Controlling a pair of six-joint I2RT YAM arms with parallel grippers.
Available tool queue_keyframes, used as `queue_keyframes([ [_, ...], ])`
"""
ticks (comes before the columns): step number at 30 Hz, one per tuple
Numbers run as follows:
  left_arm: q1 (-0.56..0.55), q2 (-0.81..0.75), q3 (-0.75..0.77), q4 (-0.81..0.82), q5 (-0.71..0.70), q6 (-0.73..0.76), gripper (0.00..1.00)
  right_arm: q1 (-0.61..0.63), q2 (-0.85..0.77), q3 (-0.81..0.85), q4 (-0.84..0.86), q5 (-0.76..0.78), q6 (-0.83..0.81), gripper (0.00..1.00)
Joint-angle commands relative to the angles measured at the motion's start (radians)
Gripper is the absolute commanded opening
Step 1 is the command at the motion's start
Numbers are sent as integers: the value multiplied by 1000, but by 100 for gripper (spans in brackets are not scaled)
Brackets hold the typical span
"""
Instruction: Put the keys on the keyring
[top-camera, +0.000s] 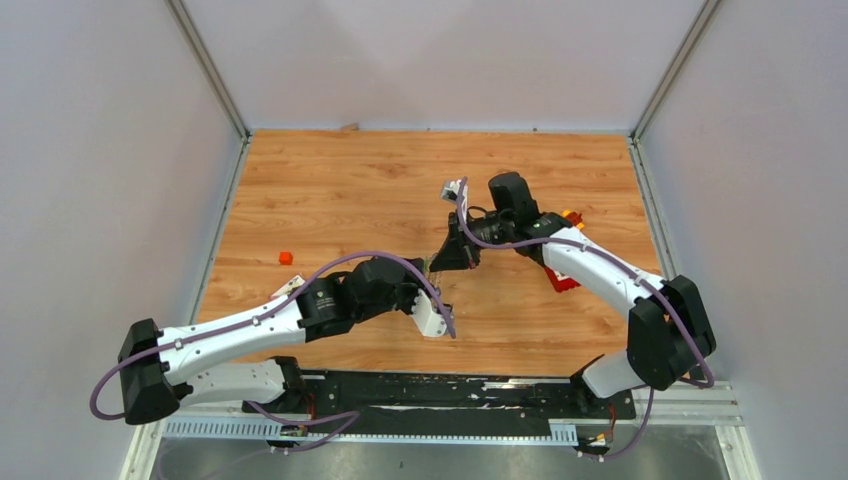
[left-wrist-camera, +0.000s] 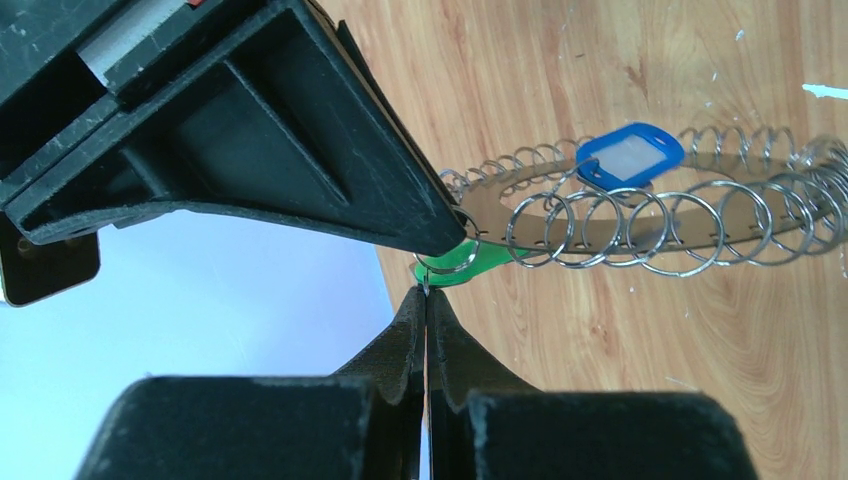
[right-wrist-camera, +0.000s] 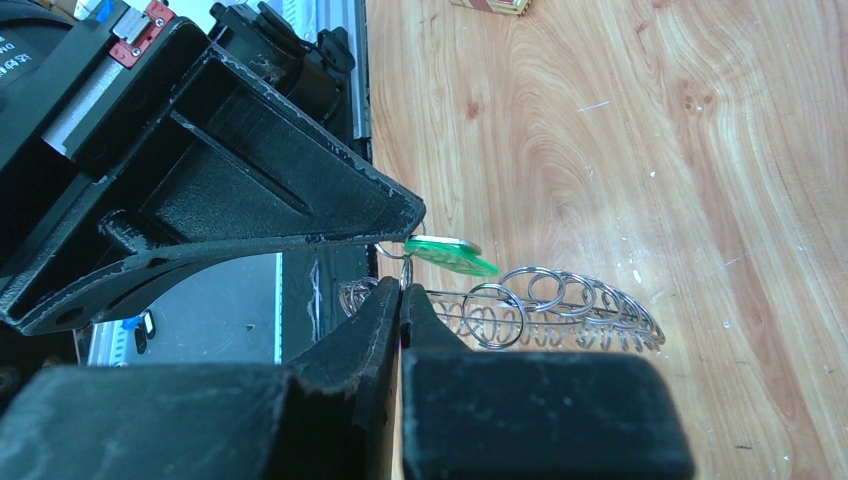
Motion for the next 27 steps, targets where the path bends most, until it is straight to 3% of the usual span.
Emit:
queue_keyframes([
  [1, -9, 3, 3, 0, 27, 15, 0, -11, 7, 43, 68, -56, 48, 0],
  [27, -17, 15, 4, -12, 27, 29, 0, -31, 9, 23, 129, -94, 103, 0],
])
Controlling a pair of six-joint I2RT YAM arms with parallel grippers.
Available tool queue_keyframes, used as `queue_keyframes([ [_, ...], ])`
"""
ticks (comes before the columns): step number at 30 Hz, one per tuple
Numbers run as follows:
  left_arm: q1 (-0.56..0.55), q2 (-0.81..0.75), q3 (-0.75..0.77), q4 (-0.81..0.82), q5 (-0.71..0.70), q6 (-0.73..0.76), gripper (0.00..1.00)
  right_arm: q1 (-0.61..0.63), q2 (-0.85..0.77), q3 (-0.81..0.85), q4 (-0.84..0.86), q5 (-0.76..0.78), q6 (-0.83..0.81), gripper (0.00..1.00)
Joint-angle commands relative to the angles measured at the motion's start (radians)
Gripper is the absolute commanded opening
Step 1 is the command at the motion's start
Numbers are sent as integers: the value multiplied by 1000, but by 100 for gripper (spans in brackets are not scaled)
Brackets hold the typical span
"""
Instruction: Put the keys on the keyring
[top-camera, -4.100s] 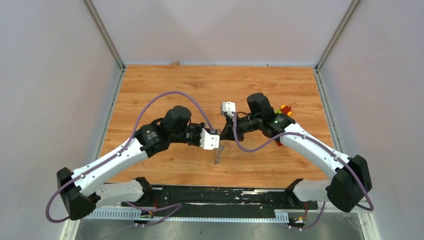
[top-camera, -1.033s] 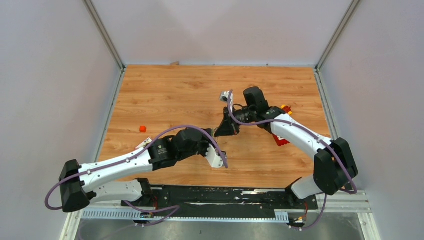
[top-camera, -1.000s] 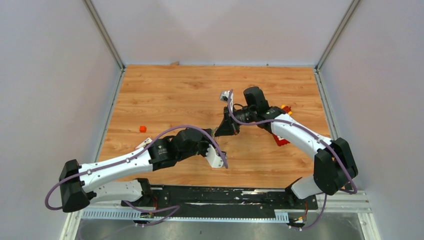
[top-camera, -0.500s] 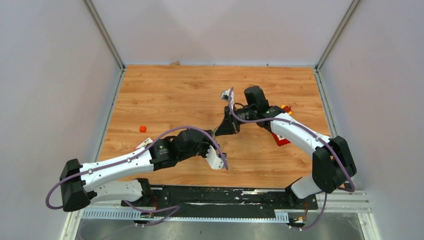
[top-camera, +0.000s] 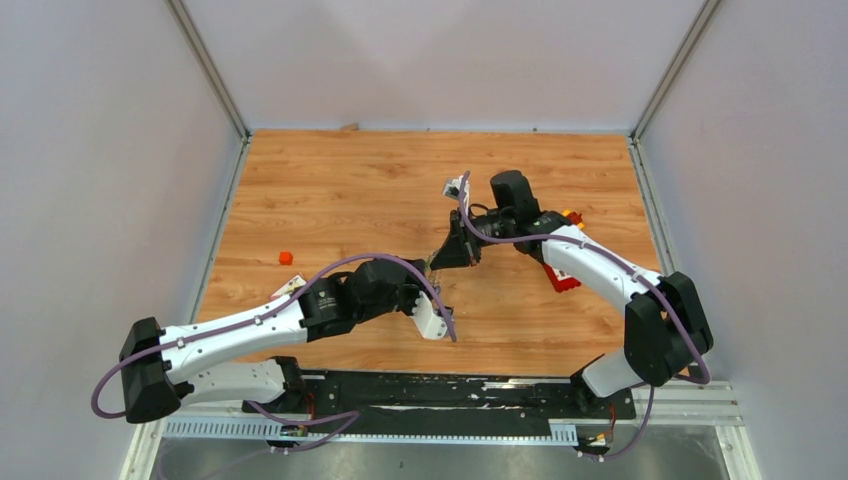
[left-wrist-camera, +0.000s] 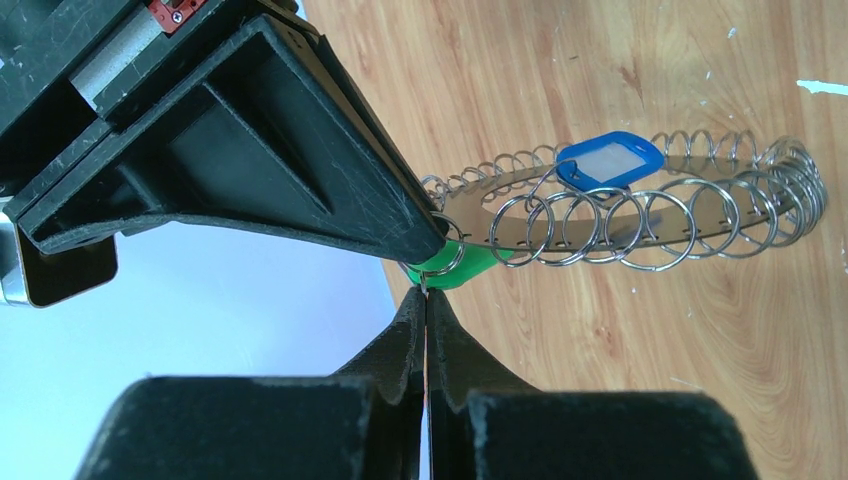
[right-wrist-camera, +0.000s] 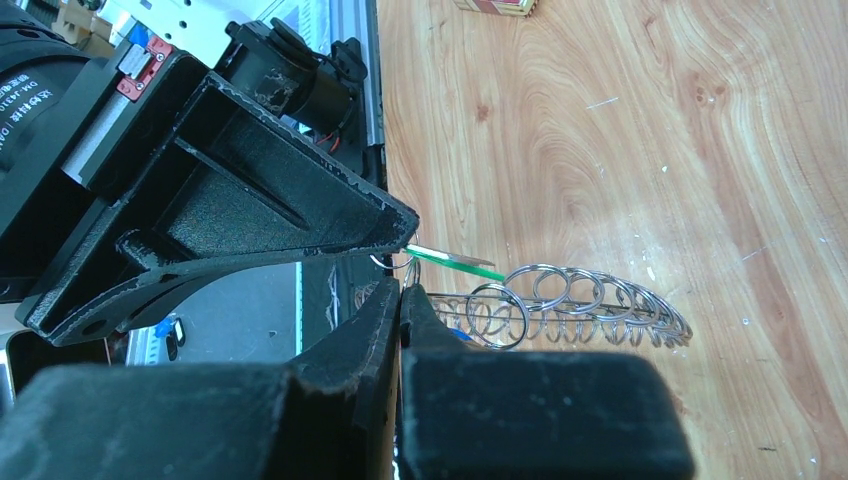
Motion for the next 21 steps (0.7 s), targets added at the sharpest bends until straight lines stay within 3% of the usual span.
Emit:
queue_keyframes([
  [1, -11, 5, 4, -5, 18, 6, 0, -8, -10, 21, 101, -59, 37, 0],
  [21, -12, 3, 10, -13, 15, -34, 0, -24, -22, 4, 135, -77, 42, 0],
])
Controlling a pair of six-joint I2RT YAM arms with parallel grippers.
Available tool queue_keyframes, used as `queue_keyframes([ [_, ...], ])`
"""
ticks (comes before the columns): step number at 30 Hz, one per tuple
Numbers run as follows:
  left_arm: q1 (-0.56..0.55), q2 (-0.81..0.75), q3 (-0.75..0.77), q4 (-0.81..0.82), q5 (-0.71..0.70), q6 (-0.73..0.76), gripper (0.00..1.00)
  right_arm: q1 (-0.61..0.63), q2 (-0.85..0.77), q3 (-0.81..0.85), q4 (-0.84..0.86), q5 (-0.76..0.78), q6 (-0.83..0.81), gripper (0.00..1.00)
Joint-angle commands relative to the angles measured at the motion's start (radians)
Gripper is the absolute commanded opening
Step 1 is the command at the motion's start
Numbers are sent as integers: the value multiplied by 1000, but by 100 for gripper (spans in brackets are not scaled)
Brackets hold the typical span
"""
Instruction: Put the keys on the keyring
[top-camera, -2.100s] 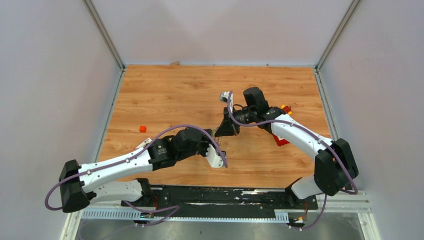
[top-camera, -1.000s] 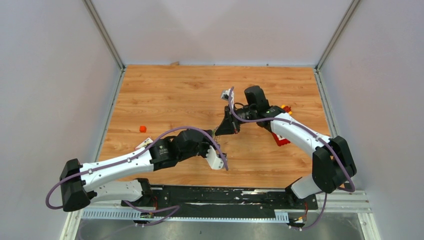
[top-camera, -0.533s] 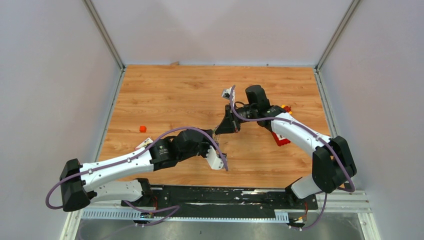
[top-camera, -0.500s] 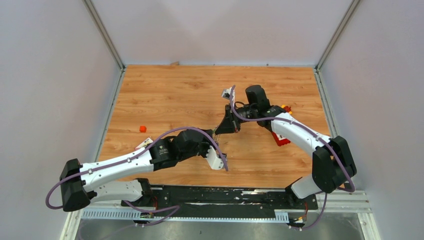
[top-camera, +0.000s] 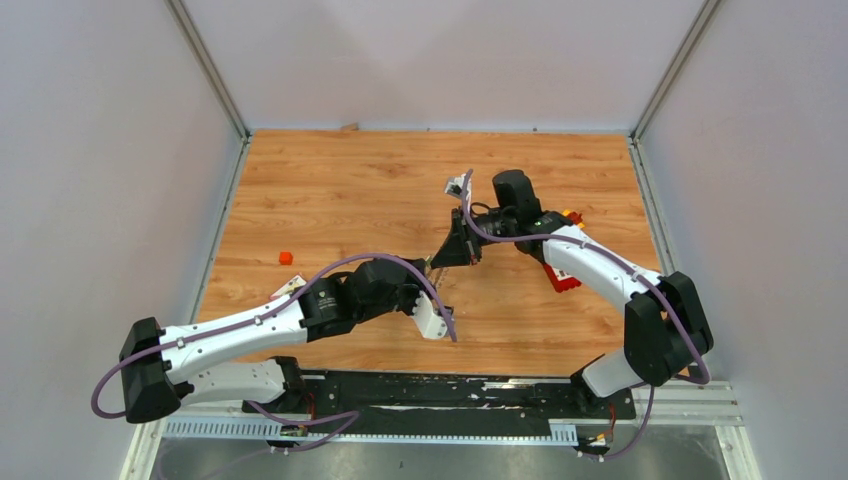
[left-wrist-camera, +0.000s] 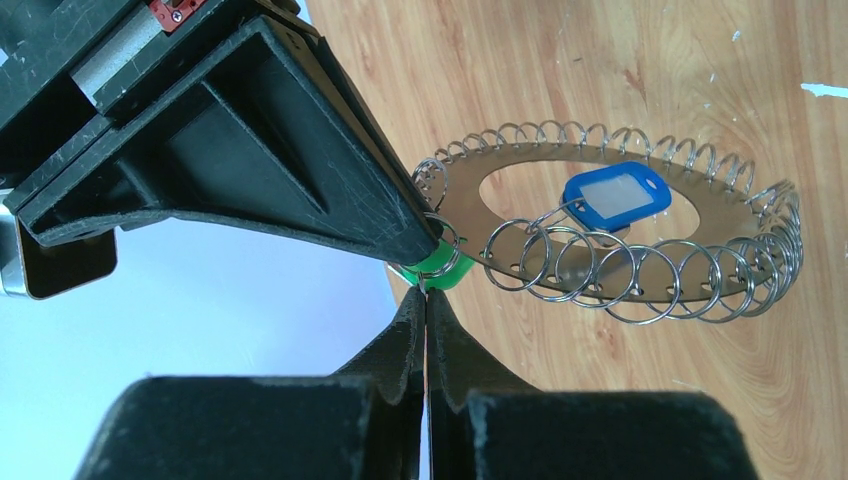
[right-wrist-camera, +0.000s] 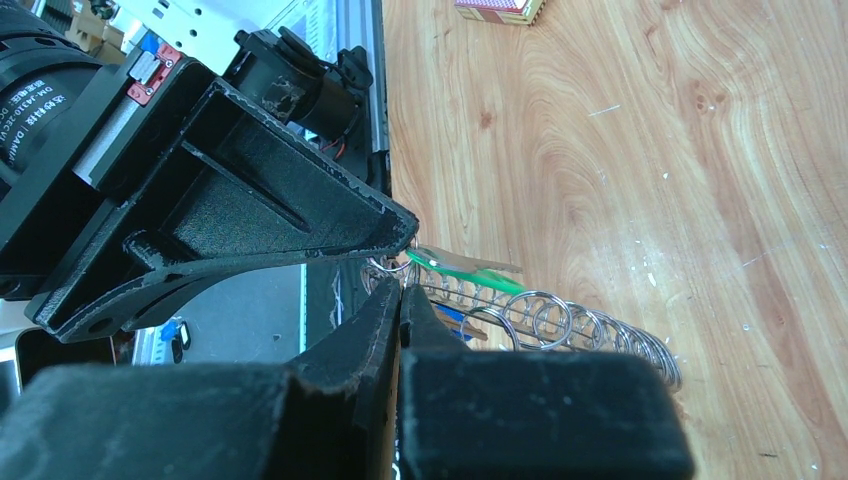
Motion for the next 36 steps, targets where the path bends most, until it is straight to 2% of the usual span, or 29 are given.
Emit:
queue_keyframes([
  [1, -10, 3, 10, -18, 13, -37, 0, -13, -23, 14, 98, -56, 16, 0],
  [36, 11, 2, 46, -54, 63, -102, 0, -41, -62, -32, 208, -85, 73, 0],
])
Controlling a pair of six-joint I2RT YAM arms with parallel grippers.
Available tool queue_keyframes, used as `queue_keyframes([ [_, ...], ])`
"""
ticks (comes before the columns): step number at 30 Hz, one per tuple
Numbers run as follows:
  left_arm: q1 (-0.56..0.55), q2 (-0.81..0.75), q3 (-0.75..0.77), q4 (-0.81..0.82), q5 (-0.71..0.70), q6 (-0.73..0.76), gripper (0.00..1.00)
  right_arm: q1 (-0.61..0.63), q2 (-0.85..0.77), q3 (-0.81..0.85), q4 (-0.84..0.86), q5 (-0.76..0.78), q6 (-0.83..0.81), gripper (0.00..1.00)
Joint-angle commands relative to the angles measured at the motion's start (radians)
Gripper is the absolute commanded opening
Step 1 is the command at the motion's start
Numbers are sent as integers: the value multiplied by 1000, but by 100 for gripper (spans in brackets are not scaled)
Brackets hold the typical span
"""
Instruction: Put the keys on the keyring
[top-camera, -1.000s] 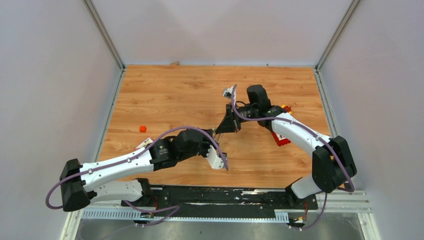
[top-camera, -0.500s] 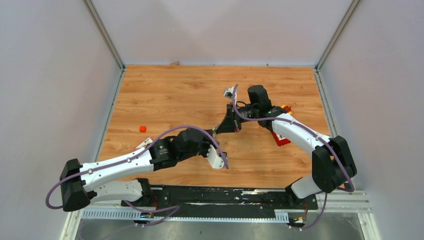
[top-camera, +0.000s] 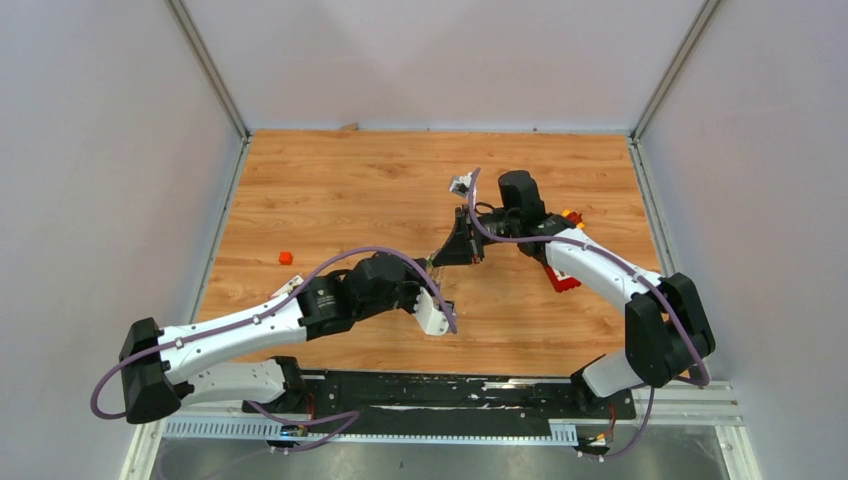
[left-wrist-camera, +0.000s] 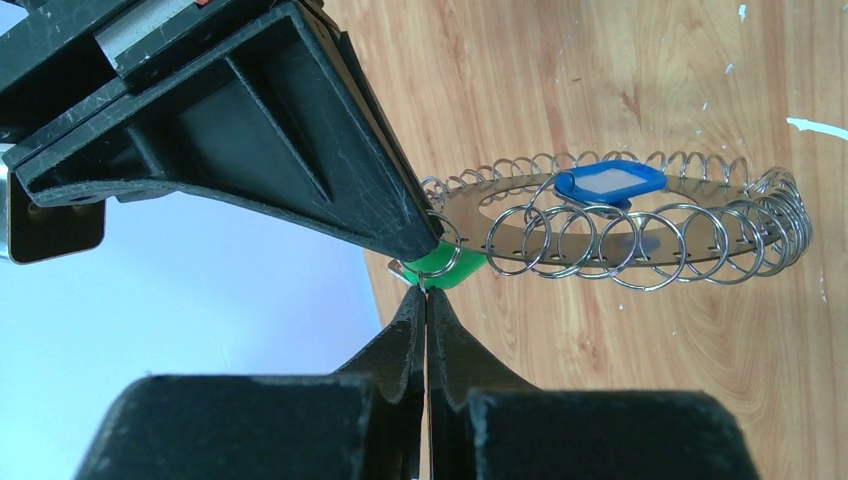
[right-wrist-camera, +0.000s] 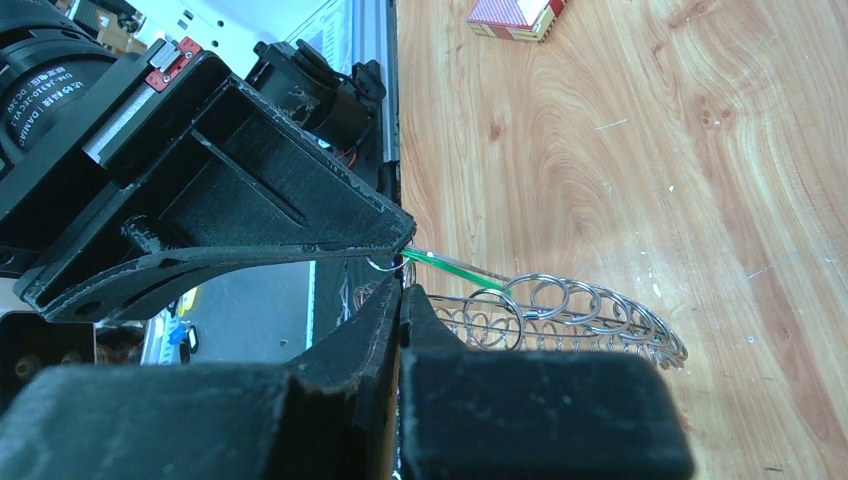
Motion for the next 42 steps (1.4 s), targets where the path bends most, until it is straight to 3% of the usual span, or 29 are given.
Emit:
queue_keyframes([
  [1, 7, 2, 30, -54, 42, -35, 0, -17, -52, 7, 119, -45, 25, 0],
  [23, 23, 40, 53, -60, 48, -50, 0, -18, -68, -1, 181, -138, 58, 0],
  [42, 57, 18, 60, -67, 103, -73, 0, -22, -64, -1, 150, -115, 20, 0],
])
